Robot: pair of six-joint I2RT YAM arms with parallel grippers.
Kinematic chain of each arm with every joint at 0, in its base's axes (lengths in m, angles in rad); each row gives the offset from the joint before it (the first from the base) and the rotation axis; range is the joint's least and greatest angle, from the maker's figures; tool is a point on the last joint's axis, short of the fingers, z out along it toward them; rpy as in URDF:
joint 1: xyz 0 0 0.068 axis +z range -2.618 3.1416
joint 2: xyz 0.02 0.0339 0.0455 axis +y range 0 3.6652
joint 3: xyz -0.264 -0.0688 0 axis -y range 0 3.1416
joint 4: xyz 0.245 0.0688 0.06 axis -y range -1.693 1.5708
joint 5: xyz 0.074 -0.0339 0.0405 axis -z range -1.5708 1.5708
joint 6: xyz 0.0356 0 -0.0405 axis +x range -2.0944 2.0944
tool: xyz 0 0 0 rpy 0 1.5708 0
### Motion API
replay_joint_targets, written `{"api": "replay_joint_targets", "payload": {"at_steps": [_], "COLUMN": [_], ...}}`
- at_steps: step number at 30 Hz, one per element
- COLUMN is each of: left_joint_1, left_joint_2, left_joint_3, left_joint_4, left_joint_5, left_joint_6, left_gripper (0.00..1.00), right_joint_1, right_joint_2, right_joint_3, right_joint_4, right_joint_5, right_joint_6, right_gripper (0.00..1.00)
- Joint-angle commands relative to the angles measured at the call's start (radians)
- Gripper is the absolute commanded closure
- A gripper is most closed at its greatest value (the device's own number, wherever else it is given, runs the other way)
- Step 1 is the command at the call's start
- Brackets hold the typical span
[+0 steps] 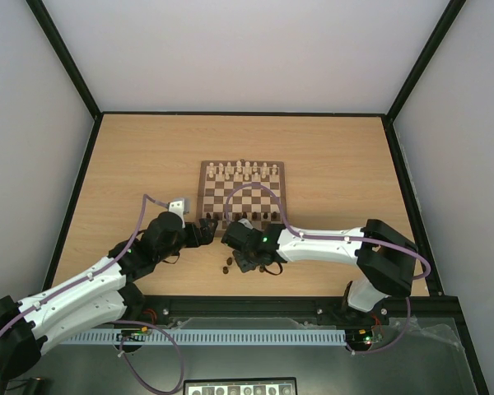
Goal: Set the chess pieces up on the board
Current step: Pick up the chess piece at the center of the board.
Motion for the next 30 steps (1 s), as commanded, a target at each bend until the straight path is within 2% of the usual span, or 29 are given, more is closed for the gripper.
{"api": "replay_joint_targets", "payload": {"at_steps": [1,9,15,23,30], "left_joint_1": [-0.005,-0.005,-0.005,-0.004,-0.005], "left_joint_2": [0.003,-0.006,-0.038,-0.046,-0.057], "left_joint_3": [-0.005,-0.001,0.011,0.027,0.023], "left_joint_4": [0.026,0.015,-0.003,-0.028,-0.032], "left_joint_5": [0.001,-0.008,-0.015,-0.025,-0.027], "left_joint_6": [0.005,0.008,0.01,0.024,0.025], "left_gripper": [0.0,0.0,0.0,0.01,0.0], "right_joint_1": [0.008,0.008,0.008,-0.025,-0.036], "right_joint_2": [0.006,-0.064,-0.123,-0.06,-0.077], "right_joint_3": [-0.004,0.055,0.126,0.238,0.24], "right_joint_4": [-0.039,-0.096,-0.166,-0.227,-0.223], "right_joint_5": [0.004,0.012,0.072,0.137,0.113], "right_joint_6": [0.001,-0.003,-0.01,-0.051,-0.059], "right_gripper": [0.87,0.88,0.87,0.87,0.87]}}
